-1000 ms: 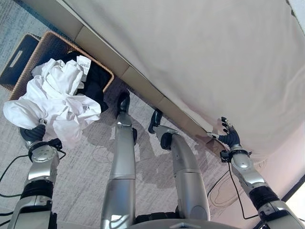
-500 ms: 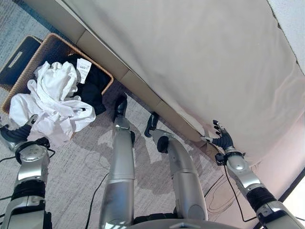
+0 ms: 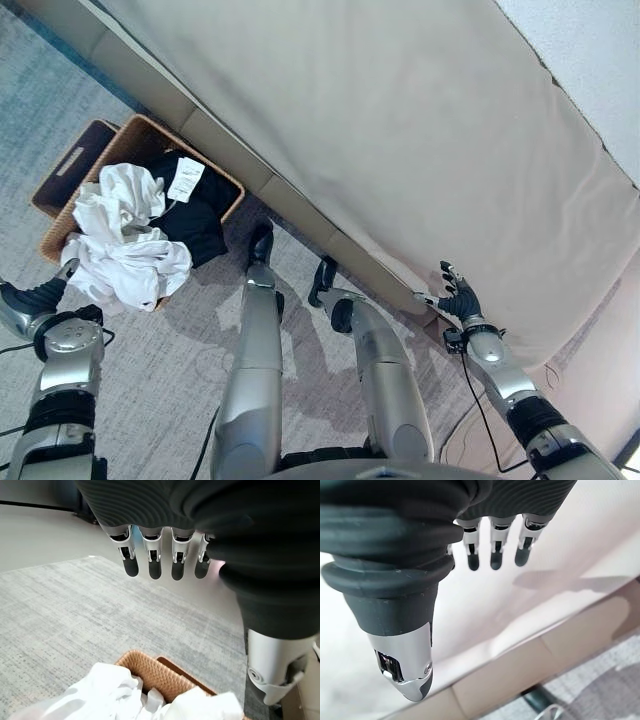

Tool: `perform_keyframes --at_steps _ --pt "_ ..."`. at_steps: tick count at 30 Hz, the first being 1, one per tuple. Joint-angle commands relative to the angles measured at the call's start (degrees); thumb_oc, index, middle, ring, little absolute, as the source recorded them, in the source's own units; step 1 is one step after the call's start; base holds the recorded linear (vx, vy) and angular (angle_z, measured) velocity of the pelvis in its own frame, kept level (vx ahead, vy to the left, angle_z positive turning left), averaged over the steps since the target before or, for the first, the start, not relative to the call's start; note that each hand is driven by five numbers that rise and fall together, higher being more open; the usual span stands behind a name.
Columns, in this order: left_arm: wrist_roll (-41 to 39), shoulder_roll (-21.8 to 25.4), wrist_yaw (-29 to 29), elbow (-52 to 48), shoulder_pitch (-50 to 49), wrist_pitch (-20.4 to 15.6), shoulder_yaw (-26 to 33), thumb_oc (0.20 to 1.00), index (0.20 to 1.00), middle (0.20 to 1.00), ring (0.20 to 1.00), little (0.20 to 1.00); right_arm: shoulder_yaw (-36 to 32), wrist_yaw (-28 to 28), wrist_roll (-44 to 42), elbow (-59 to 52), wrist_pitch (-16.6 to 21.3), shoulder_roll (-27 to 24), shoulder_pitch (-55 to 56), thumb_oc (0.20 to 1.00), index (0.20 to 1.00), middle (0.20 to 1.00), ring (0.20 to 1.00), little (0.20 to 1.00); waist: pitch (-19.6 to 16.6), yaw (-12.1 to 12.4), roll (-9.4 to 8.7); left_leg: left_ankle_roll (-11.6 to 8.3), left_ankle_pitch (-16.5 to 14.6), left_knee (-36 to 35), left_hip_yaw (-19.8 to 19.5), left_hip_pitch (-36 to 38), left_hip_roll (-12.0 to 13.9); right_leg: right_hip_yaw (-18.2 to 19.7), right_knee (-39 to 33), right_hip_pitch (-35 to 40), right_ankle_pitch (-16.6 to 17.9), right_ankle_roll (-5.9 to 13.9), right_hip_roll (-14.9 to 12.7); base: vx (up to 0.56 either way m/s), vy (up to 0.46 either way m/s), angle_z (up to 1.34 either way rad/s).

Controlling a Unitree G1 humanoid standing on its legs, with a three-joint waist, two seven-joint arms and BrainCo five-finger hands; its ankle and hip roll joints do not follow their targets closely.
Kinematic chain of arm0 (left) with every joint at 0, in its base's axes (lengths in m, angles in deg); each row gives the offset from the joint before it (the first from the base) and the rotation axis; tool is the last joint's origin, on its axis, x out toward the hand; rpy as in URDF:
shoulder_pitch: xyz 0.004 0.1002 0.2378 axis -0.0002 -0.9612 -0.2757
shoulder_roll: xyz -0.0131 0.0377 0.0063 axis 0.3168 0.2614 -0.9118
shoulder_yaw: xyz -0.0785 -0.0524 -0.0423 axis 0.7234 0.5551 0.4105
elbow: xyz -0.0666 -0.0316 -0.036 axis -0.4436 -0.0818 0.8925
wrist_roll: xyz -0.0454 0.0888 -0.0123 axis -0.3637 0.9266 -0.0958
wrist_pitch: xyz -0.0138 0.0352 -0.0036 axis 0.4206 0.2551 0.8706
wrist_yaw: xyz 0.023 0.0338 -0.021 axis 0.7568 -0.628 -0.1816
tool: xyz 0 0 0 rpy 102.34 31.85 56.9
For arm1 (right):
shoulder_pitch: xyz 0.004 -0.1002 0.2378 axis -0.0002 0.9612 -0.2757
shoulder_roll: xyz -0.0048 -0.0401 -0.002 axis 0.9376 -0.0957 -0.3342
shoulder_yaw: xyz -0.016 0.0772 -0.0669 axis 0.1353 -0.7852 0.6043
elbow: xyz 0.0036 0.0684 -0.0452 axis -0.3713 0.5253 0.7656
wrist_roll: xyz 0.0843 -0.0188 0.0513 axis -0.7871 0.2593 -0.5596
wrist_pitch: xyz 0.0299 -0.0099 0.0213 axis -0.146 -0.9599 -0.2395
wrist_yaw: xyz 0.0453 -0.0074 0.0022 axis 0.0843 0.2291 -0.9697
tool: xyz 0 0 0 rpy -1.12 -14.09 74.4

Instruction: Pick up clothes into the bucket

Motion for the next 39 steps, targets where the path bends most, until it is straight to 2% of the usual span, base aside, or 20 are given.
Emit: perform_keyframes --at_steps 1,4,5,6,7,8,9,10,11,12,13,16,17,23,25,26,31,39 --pt "1.2 -2.8 -1.1 1.4 -2.1 -2.8 1.5 1.0 1.0 1.0 1.0 1.0 -3.6 0.9 1.0 0.3 -0.7 -3.2 3.6 1.0 1.0 1.0 1.0 1.0 0.8 2.6 4.18 3.33 -4.3 1.1 1.9 4.0 -1.7 2.0 -5.1 1.8 6.1 3.84 -3.0 0.0 0.0 0.0" --pt "-0.2 -5.7 -6.2 -1.6 -3.0 -6.3 -2.0 1.0 1.0 1.0 1.0 1.0 -5.6 1.0 1.5 3.6 -1.0 -2.9 3.8 1.0 1.0 1.0 1.0 1.0 0.8 2.2 6.72 2.9 -2.8 -3.2 2.0 10.4 -2.1 2.4 -6.2 7.2 5.4 3.52 -3.5 0.01 -0.039 0.03" --pt "-3.4 -8.0 -11.0 -2.4 -3.5 -9.1 -4.3 1.0 1.0 1.0 1.0 1.0 -7.2 0.9 1.7 5.9 -1.2 -2.8 3.6 1.0 1.0 1.0 1.0 1.0 0.7 1.6 8.34 2.5 -1.7 -6.2 2.1 15.4 -2.0 2.3 -7.7 11.6 5.2 3.36 -3.6 0.01 -0.05 0.14" --pt "-3.4 -8.1 -11.0 -2.4 -3.6 -9.1 -4.4 1.0 1.0 1.0 1.0 1.0 -7.2 0.9 1.7 6.0 -1.2 -2.8 3.7 1.0 1.0 1.0 1.0 1.0 0.8 1.6 8.44 2.49 -1.6 -6.4 2.0 15.7 -2.0 2.3 -7.9 11.9 5.3 3.37 -3.6 -0.03 -0.033 0.14" --pt "-7.9 -9.0 -17.1 1.0 -3.7 -10.8 -6.0 1.0 1.0 1.0 1.0 1.0 -9.2 0.3 1.0 8.7 -1.0 -2.5 4.3 1.0 1.0 1.0 1.0 1.0 -1.2 0.8 9.92 2.16 1.0 -10.0 2.2 19.4 -1.6 1.8 -10.5 15.1 7.0 2.91 -3.5 0.01 -0.02 0.1" --pt "-9.6 -10.3 -19.3 2.6 -3.7 -11.3 -7.3 1.0 1.0 1.0 1.0 1.0 -9.7 -0.2 1.0 10.6 -1.1 -2.3 4.6 1.0 1.0 1.0 1.0 1.0 -2.7 0.4 10.51 1.94 1.4 -11.7 2.1 21.8 -1.2 1.9 -11.5 17.0 7.0 2.96 -3.3 0.05 -0.033 0.01" --pt "-10.7 -11.2 -22.5 2.7 -4.5 -11.5 -8.8 1.0 1.0 1.0 1.0 1.0 -10.5 -0.8 1.0 11.8 -1.3 -2.1 5.1 1.0 1.0 1.0 1.0 1.0 -4.0 0.0 11.09 1.73 1.7 -13.5 2.2 24.1 -0.9 1.9 -12.6 19.0 6.9 2.97 -3.0 0.1 -0.027 -0.05" --pt "-10.7 -11.2 -22.6 2.7 -4.6 -11.5 -8.9 1.0 1.0 1.0 1.0 1.0 -10.6 -0.8 1.0 11.8 -1.3 -2.2 5.1 1.0 1.0 1.0 1.0 1.0 -3.9 0.0 11.12 1.72 1.8 -13.6 2.1 24.3 -0.9 1.9 -12.7 19.2 7.0 2.97 -3.0 0.18 -0.054 -0.09" --pt "-11.0 -14.0 -26.0 5.1 -6.1 -10.9 -11.0 1.0 1.0 1.0 1.0 1.0 -11.8 -1.8 1.9 14.6 -1.6 -1.7 6.6 1.0 1.0 1.0 1.0 1.0 -7.1 -0.9 12.2 1.35 2.4 -17.0 2.3 28.8 -0.4 2.0 -15.2 23.3 7.1 3.12 -2.4 0.2 -0.061 -0.11" --pt "-11.6 -15.2 -28.2 6.3 -7.0 -10.6 -11.9 1.0 1.0 1.0 1.0 1.0 -12.6 -1.8 2.2 16.3 -1.8 -1.3 6.9 1.0 1.0 1.0 1.0 1.0 -8.6 -1.4 12.7 1.26 2.6 -18.5 2.5 31.1 -0.1 2.2 -16.2 25.3 7.2 3.23 -2.1 0.2 -0.061 -0.08" --pt "-11.6 -15.2 -28.2 6.3 -7.0 -10.6 -11.9 1.0 1.0 1.0 1.0 1.0 -12.6 -1.8 2.2 16.3 -1.8 -1.3 6.9 1.0 1.0 1.0 1.0 1.0 -8.5 -1.4 12.72 1.26 2.6 -18.6 2.5 31.2 -0.1 2.2 -16.3 25.5 7.2 3.22 -2.1 0.12 -0.056 -0.13" --pt "-8.3 -18.7 -33.1 14.1 -8.6 -8.4 -13.9 1.0 1.0 1.0 1.0 1.0 -12.6 -4.7 4.1 19.9 -2.6 -0.2 8.4 1.0 1.0 1.0 1.0 1.0 -13.9 -2.9 14.11 1.31 2.3 -21.5 3.8 37.9 0.5 3.9 -20.0 31.5 7.3 3.41 -0.9 0.18 -0.078 -0.2" --pt "-8.3 -18.8 -33.1 14.1 -8.6 -8.4 -13.9 1.0 1.0 1.0 1.0 1.0 -12.6 -4.7 4.1 19.9 -2.7 -0.2 8.4 1.0 1.0 1.0 1.0 1.0 -14.0 -2.9 14.17 1.31 2.5 -21.6 3.8 37.7 0.5 3.9 -20.2 31.4 7.5 3.41 -0.9 0.09 -0.072 -0.32" --pt "-0.9 -22.2 -35.8 27.1 -9.7 -5.3 -14.2 1.0 1.0 1.0 1.0 1.0 -13.4 -7.6 2.7 23.3 -3.4 1.7 9.3 1.0 1.0 1.0 1.0 1.0 -21.4 -4.7 13.6 0.89 0.5 -22.7 6.5 45.3 2.0 6.9 -26.6 40.1 8.2 3.46 1.5 0.12 -0.118 -0.19" --pt "0.1 -22.7 -35.7 28.5 -9.9 -5.0 -14.2 1.0 1.0 1.0 1.0 1.0 -13.3 -8.4 2.0 23.6 -3.5 1.9 9.2 1.0 1.0 1.0 1.0 1.0 -22.1 -4.8 13.44 0.95 -0.1 -22.4 7.1 46.1 2.1 7.6 -27.4 40.9 8.4 3.43 1.7 0.07 -0.083 -0.4" --pt "3.8 -22.9 -36.1 29.1 -10.4 -4.8 -15.9 1.0 1.0 1.0 1.0 1.0 -13.1 -9.1 1.5 25.3 -3.7 2.4 9.1 1.0 1.0 1.0 1.0 1.0 -23.0 -4.8 13.07 1.01 -0.9 -21.9 7.9 47.1 2.1 8.8 -29.1 42.2 9.0 3.36 2.2 0.05 -0.077 -0.42" --pt "5.0 -23.8 -37.7 29.4 -12.1 -4.4 -16.8 1.0 1.0 1.0 1.0 1.0 -12.4 -10.1 2.4 25.9 -3.8 2.9 10.5 1.0 1.0 1.0 1.0 1.0 -24.4 -4.8 12.55 1.12 -1.8 -21.8 9.4 49.0 2.4 10.2 -32.3 44.8 10.1 3.33 2.9 0.03 -0.051 -0.32" --pt "6.0 -25.0 -38.5 33.2 -13.4 -3.5 -16.0 1.0 1.0 1.0 1.0 1.0 -12.9 -11.2 2.3 31.1 -4.8 5.5 12.5 1.0 1.0 1.0 1.0 1.0 -25.6 -4.8 11.58 1.35 -1.1 -25.4 9.4 52.2 3.0 9.3 -33.1 47.3 10.0 3.32 3.3 0.01 -0.024 0.01"
